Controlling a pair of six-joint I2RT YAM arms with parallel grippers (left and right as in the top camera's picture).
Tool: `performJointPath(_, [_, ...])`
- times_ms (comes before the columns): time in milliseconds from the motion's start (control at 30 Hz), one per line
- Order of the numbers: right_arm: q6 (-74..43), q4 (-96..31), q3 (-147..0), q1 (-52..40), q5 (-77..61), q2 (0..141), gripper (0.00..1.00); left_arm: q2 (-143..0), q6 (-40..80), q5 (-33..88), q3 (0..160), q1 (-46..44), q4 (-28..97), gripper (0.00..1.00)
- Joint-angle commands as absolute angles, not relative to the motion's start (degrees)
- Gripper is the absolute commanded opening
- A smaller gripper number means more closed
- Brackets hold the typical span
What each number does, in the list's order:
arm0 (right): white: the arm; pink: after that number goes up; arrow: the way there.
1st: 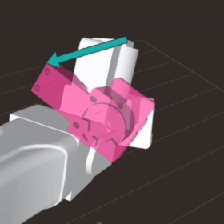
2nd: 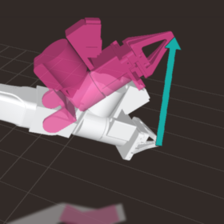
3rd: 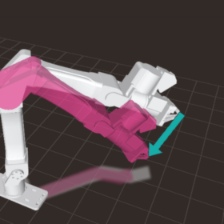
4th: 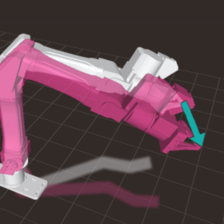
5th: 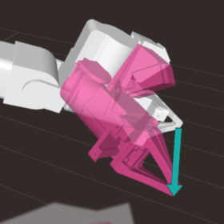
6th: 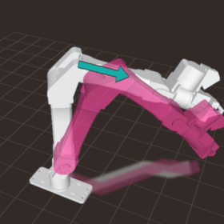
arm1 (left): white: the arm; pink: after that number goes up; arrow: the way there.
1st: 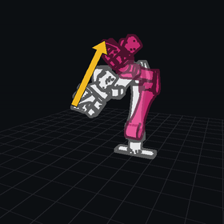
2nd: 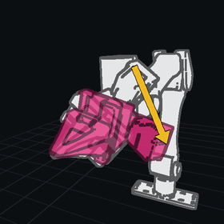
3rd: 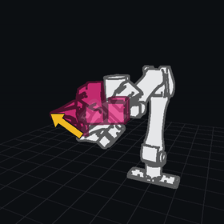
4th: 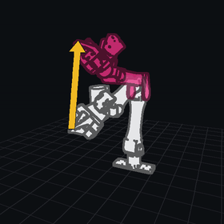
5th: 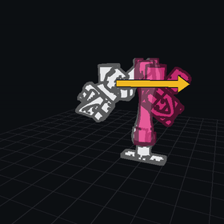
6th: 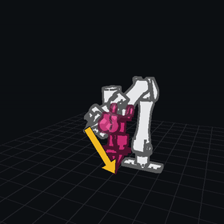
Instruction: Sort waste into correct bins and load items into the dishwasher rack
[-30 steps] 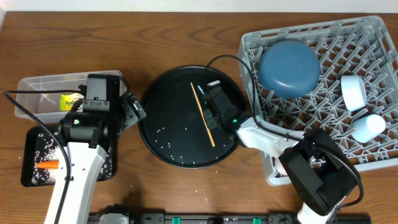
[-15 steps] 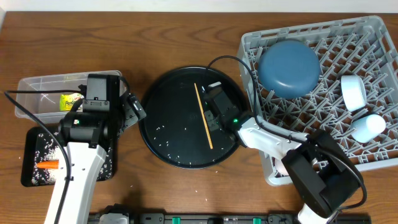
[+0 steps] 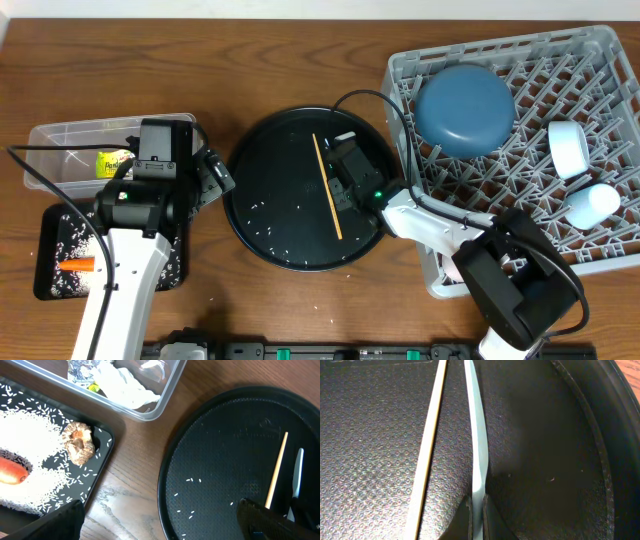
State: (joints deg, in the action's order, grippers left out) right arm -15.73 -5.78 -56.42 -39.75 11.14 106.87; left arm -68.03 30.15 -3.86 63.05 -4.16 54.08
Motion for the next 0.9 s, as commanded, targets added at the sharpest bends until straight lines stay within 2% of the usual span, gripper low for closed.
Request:
performJointPath(0, [-15.81,-8.16,-55.29,-40.53,12.67,109.75,0.01,-67.83,30.02,-4.75,63.99,-3.88,54.39,0.98])
performJointPath(867, [-16.69,-8.05,-54.59,-40.56,11.94,110.59,0.03,-67.83,30.02,-4.75,63.99,-3.88,54.39,0.98])
